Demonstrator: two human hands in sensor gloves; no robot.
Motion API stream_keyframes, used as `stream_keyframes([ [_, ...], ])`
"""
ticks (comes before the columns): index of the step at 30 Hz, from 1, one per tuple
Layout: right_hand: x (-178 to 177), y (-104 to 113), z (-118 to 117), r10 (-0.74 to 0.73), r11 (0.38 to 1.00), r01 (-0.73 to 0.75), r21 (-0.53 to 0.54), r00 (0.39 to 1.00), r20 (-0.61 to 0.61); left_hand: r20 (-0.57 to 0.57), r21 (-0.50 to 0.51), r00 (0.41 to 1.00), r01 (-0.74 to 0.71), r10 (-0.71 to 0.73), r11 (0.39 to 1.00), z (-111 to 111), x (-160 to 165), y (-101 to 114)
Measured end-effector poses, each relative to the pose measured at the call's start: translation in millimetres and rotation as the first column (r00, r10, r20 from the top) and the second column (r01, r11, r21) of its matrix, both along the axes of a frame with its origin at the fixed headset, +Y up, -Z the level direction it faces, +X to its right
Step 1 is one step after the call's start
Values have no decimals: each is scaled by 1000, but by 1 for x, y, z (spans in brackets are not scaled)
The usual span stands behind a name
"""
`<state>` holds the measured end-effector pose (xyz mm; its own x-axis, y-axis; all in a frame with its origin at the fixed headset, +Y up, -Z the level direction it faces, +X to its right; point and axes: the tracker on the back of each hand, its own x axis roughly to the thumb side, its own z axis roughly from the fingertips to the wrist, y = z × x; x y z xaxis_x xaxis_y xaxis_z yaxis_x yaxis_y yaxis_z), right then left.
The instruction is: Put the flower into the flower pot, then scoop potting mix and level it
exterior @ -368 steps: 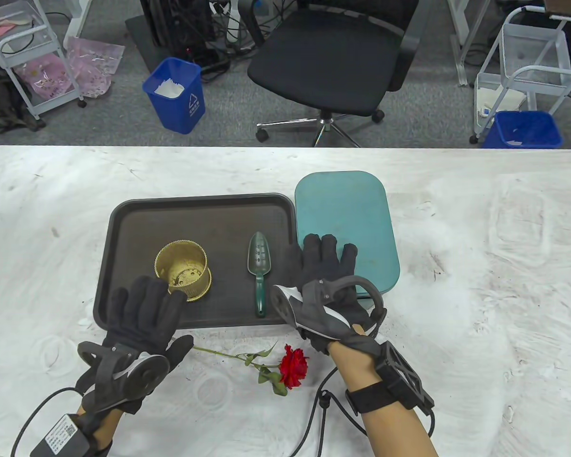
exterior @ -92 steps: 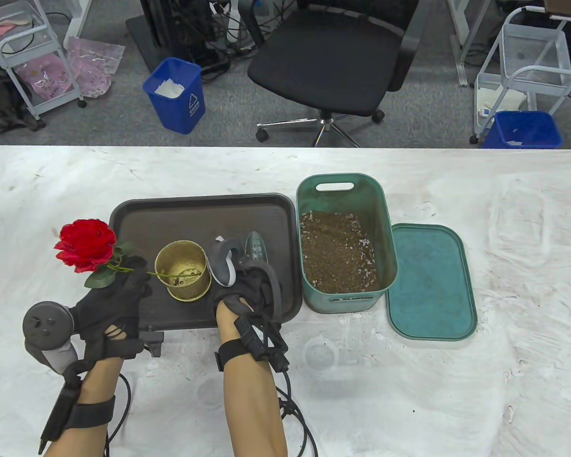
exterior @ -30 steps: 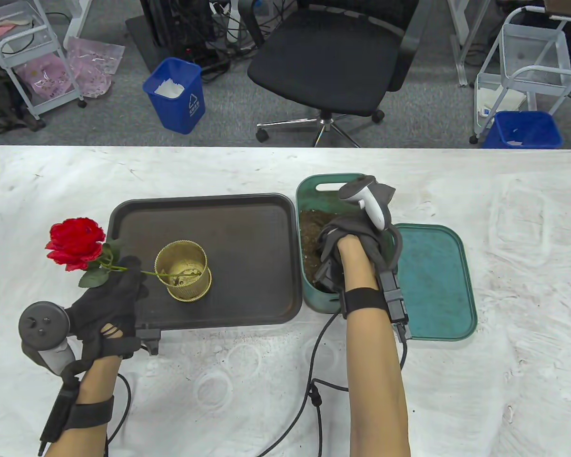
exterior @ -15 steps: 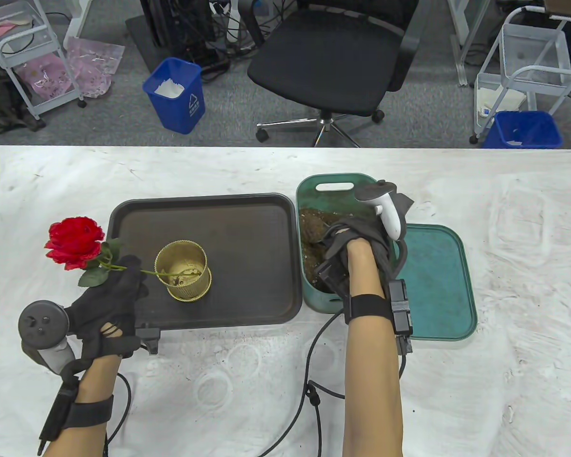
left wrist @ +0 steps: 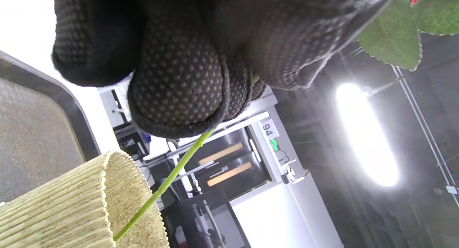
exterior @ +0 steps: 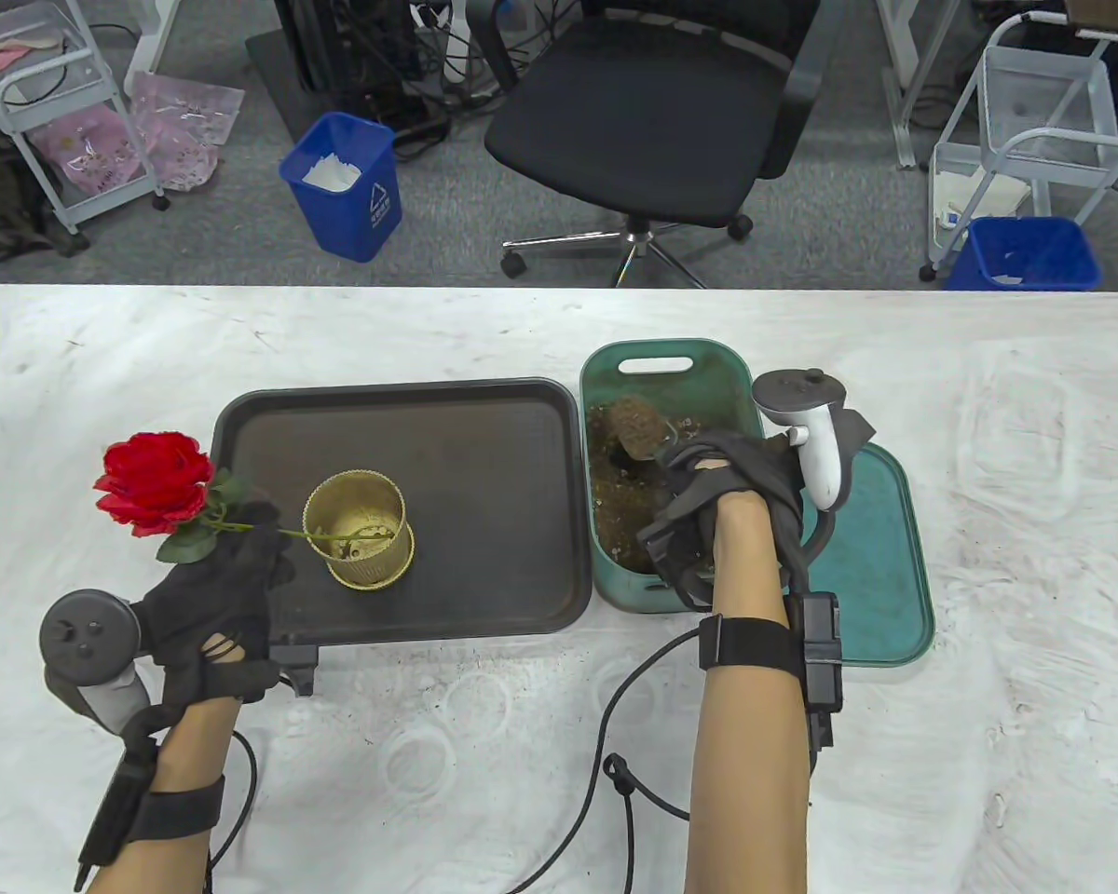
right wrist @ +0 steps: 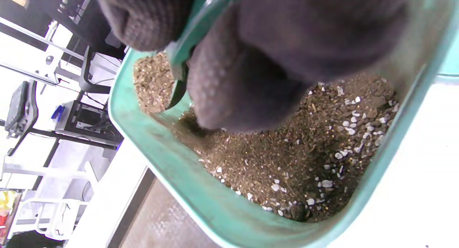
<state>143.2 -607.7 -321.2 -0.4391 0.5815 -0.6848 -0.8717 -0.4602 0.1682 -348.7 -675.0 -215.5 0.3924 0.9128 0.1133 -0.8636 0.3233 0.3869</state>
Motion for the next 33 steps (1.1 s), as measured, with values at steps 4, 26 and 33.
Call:
stream_keyframes([
  [4, 1, 14, 6, -3, 1000, 3, 31, 1000, -9, 2, -2, 1000, -3, 3, 1000, 0, 0, 0],
  [26, -171, 6, 0, -78, 995, 99, 14, 861, -502, -5, 7, 999, 35, -35, 999, 0, 0, -1],
  [33, -212, -19, -3, 6, 1000, -12, -7, 825, -565, -17, 11, 998, 63, -63, 998, 0, -1, 0],
])
